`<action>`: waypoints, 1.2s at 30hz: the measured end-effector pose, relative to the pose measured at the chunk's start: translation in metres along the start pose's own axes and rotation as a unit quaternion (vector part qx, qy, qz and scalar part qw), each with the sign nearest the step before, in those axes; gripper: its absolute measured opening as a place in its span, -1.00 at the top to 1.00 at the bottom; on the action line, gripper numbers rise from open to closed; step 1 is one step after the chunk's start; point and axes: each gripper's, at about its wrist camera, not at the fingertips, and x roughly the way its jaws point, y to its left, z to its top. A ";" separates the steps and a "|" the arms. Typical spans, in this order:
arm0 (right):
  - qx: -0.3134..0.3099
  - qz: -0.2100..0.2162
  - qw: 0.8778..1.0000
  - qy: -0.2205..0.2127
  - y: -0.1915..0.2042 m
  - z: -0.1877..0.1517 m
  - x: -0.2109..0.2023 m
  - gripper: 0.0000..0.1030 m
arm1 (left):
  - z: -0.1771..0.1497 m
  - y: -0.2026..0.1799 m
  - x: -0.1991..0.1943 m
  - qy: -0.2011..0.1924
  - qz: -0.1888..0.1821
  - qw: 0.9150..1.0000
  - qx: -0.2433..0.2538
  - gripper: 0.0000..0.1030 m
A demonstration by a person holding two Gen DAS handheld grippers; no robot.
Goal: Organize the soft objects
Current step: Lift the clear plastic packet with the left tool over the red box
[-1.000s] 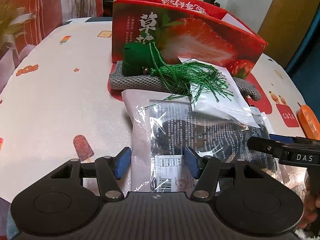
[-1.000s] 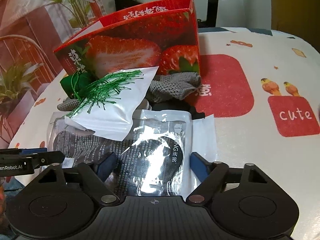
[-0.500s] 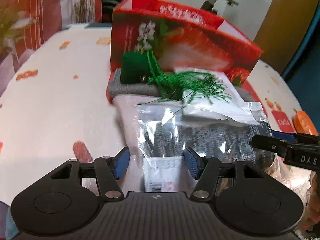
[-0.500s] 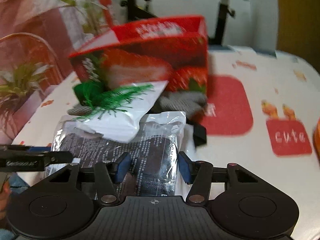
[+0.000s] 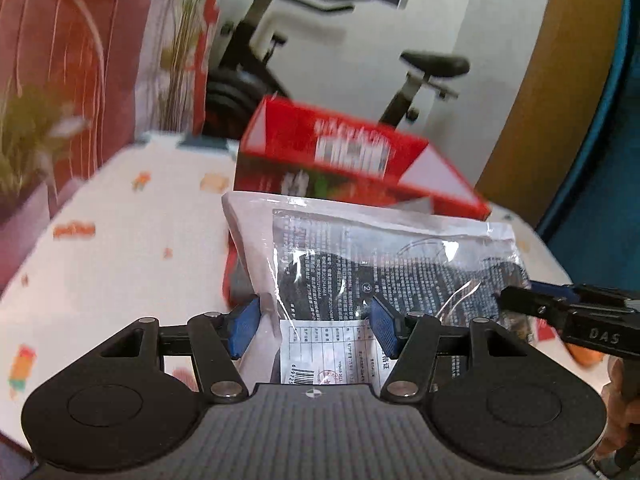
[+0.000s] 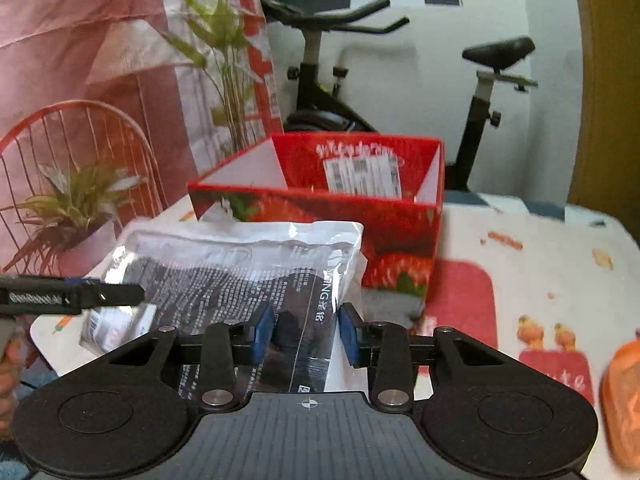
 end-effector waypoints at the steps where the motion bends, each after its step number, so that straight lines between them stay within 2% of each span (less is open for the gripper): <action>1: -0.004 -0.001 1.000 -0.006 0.000 0.005 -0.001 0.36 | 0.004 -0.001 -0.003 -0.010 -0.001 1.000 0.004 -0.20; 5: -0.015 -0.001 0.999 -0.034 0.001 0.025 -0.003 0.36 | 0.023 -0.010 -0.010 -0.046 0.002 0.999 0.028 -0.20; 9: -0.045 -0.007 0.997 -0.065 0.003 0.048 -0.004 0.37 | 0.047 -0.012 -0.014 -0.075 -0.005 0.997 0.031 -0.19; 16: -0.117 -0.052 0.986 -0.102 0.008 0.096 0.021 0.53 | 0.110 -0.014 -0.002 -0.121 -0.009 0.992 0.039 -0.19; 19: -0.123 -0.061 0.984 -0.110 0.002 0.111 0.041 0.54 | 0.130 -0.012 0.012 -0.116 -0.015 0.993 0.020 -0.19; 24: -0.122 -0.067 0.983 -0.119 -0.017 0.123 0.074 0.55 | 0.149 -0.013 0.047 -0.096 -0.007 0.995 0.021 -0.19; 26: -0.121 -0.072 0.982 -0.123 -0.023 0.122 0.085 0.56 | 0.154 -0.014 0.060 -0.087 -0.005 0.996 0.018 -0.11; 31: -0.086 -0.075 0.983 -0.145 -0.043 0.129 0.099 0.60 | 0.169 -0.012 0.086 -0.068 0.001 0.998 0.003 -0.07; 36: -0.084 -0.073 0.983 -0.149 -0.058 0.134 0.113 0.60 | 0.183 -0.021 0.098 -0.079 0.017 0.996 0.027 -0.07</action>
